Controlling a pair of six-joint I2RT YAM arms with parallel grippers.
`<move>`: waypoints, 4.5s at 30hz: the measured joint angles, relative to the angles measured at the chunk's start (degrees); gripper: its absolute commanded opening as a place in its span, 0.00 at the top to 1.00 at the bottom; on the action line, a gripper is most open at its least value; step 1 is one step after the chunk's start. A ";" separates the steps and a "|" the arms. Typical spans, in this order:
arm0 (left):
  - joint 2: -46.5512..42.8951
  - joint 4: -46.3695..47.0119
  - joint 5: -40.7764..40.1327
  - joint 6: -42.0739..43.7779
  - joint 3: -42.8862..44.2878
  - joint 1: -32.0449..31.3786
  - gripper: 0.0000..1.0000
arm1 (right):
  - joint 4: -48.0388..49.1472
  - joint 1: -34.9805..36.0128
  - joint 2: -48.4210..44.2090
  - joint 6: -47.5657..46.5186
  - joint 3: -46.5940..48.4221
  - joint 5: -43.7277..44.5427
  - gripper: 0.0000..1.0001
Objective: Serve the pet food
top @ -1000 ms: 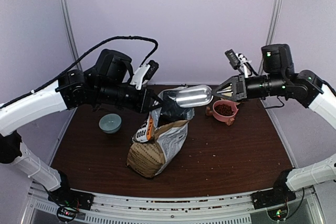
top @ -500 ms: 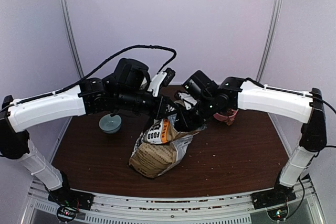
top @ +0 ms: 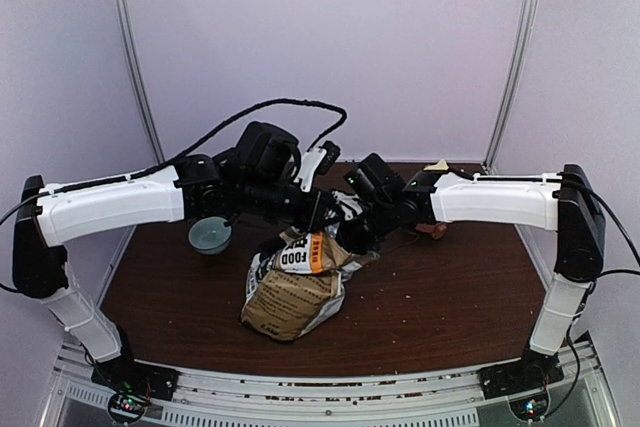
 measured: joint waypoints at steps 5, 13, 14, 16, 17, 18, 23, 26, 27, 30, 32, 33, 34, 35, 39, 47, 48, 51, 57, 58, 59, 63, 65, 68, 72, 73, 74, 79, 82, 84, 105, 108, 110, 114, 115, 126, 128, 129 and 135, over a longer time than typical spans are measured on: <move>0.24 -0.17 0.09 0.02 0.00 -0.20 1.00 | 6.16 -0.83 -0.72 3.50 -4.00 -6.58 1.00; -0.13 0.04 0.66 0.09 0.00 -1.03 1.00 | 15.26 -1.75 -4.76 11.17 -11.10 -14.99 1.00; -0.39 0.07 0.63 0.11 0.00 -1.14 1.00 | 16.20 -1.88 -5.62 12.15 -11.85 -15.85 1.00; -1.49 0.00 0.59 0.20 -0.04 -1.40 1.00 | 18.38 -2.14 -7.98 14.23 -13.46 -17.46 1.00; -2.34 0.09 0.50 0.22 -0.28 -1.51 1.00 | 19.56 -2.32 -9.40 15.32 -14.34 -18.23 1.00; -3.08 0.17 0.33 0.22 -0.61 -1.62 1.00 | 20.87 -2.54 -10.99 16.68 -15.28 -19.12 1.00; -7.69 0.11 -1.18 0.20 -3.13 -1.77 1.00 | 26.95 -3.72 -17.33 22.18 -20.17 -22.10 1.00; -9.22 -0.02 -2.08 0.17 -3.98 -1.97 1.00 | 31.34 -4.28 -19.71 25.64 -23.23 -23.34 1.00; -9.49 -0.15 -2.56 0.17 -4.07 -2.05 1.00 | 33.14 -4.55 -20.39 26.95 -24.39 -23.71 1.00; -10.38 -0.92 -4.13 0.17 -4.35 -2.14 1.00 | 36.92 -5.81 -22.93 31.10 -27.50 -24.15 1.00; -11.15 -1.62 -4.74 0.17 -4.35 -2.10 1.00 | 37.46 -6.84 -24.39 32.92 -28.63 -24.11 1.00; -11.56 -2.08 -5.16 0.17 -4.35 -2.10 1.00 | 37.73 -7.32 -25.24 33.48 -29.07 -24.06 1.00; -11.96 -2.75 -5.55 0.17 -4.37 -2.12 1.00 | 37.90 -7.80 -26.23 34.34 -29.51 -24.02 1.00; -12.20 -3.10 -5.88 0.15 -4.35 -2.12 1.00 | 38.07 -8.15 -27.08 34.86 -29.90 -23.98 1.00; -12.85 -3.82 -6.97 0.13 -4.37 -2.12 1.00 | 39.63 -9.70 -30.86 37.44 -32.52 -23.91 1.00; -13.66 -4.83 -8.00 0.15 -4.42 -2.12 1.00 | 46.64 -12.61 -36.24 44.72 -39.85 -23.45 1.00; -13.86 -4.98 -8.17 0.15 -4.52 -2.12 1.00 | 47.01 -12.85 -36.50 45.11 -40.13 -23.45 1.00; -14.10 -5.07 -8.63 0.15 -4.66 -2.12 1.00 | 47.98 -13.33 -37.62 46.25 -40.63 -23.45 1.00; -15.21 -5.42 -10.23 -0.79 -5.40 -1.79 1.00 | 50.45 -14.27 -40.46 48.37 -41.51 -23.50 1.00; -15.50 -5.42 -10.45 -1.14 -5.60 -1.64 1.00 | 50.64 -14.45 -41.05 48.39 -41.64 -23.52 1.00; -15.82 -5.44 -10.71 -1.55 -5.84 -1.46 1.00 | 50.84 -14.60 -41.79 48.50 -41.86 -23.50 1.00; -17.22 -5.38 -11.26 -2.71 -6.97 -0.68 1.00 | 51.74 -15.13 -44.30 49.64 -43.30 -23.50 1.00; -17.79 -5.42 -11.37 -3.28 -7.39 -0.28 1.00 | 52.59 -15.19 -45.53 50.64 -44.41 -23.50 1.00; -17.94 -5.42 -11.30 -3.85 -7.45 0.13 1.00 | 53.70 -15.23 -47.45 52.22 -45.53 -23.32 1.00; -17.94 -5.42 -10.88 -4.11 -7.50 0.28 1.00 | 57.31 -15.23 -48.04 54.40 -45.57 -22.88 1.00; -17.94 -5.40 -10.73 -4.13 -7.50 0.28 1.00 | 58.75 -15.23 -47.82 55.15 -45.57 -22.80 1.00; -17.94 -5.42 -10.62 -4.13 -7.50 0.31 1.00 | 60.33 -15.23 -47.52 55.93 -45.57 -22.69 1.00; -17.94 -5.38 -10.47 -4.33 -7.52 0.35 1.00 | 61.57 -16.39 -46.99 56.72 -45.11 -22.18 1.00; -18.23 -4.90 -10.47 -4.52 -8.04 0.46 1.00 | 57.94 -19.91 -47.25 54.75 -43.56 -21.99 1.00; -18.62 -4.68 -10.47 -4.59 -8.37 0.46 1.00 | 54.99 -23.34 -47.89 52.87 -42.60 -21.79 1.00; -19.54 -5.07 -10.47 -4.13 -8.76 0.68 1.00 | 28.76 -52.59 -38.05 27.65 -38.12 -17.88 1.00; -19.54 -5.09 -10.47 -3.87 -8.76 0.68 1.00 | 26.05 -52.92 -36.59 24.55 -36.65 -16.68 1.00; -19.54 -5.14 -10.43 -3.69 -8.76 0.68 1.00 | 24.06 -52.98 -35.56 22.43 -35.43 -15.78 1.00; -19.54 -5.18 -10.34 -3.41 -8.76 0.68 1.00 | 20.65 -53.00 -33.38 18.75 -33.00 -13.79 1.00; -19.54 -5.18 -10.32 -3.37 -8.76 0.68 1.00 | 19.67 -53.02 -32.76 17.81 -32.24 -13.25 1.00; -19.52 -5.35 -10.32 -2.21 -8.70 0.74 1.00 | 12.41 -53.09 -27.10 10.60 -25.24 -8.70 1.00; -19.43 -5.88 -10.29 -1.88 -8.33 0.83 1.00 | 11.15 -53.09 -26.05 9.35 -24.06 -7.91 1.00; -19.41 -6.01 -10.25 -1.70 -8.24 0.87 1.00 | 10.78 -53.09 -25.75 8.81 -23.78 -7.54 1.00; -18.99 -6.29 -10.03 -0.76 -7.85 0.94 1.00 | 6.73 -53.09 -25.11 5.77 -21.92 -5.18 1.00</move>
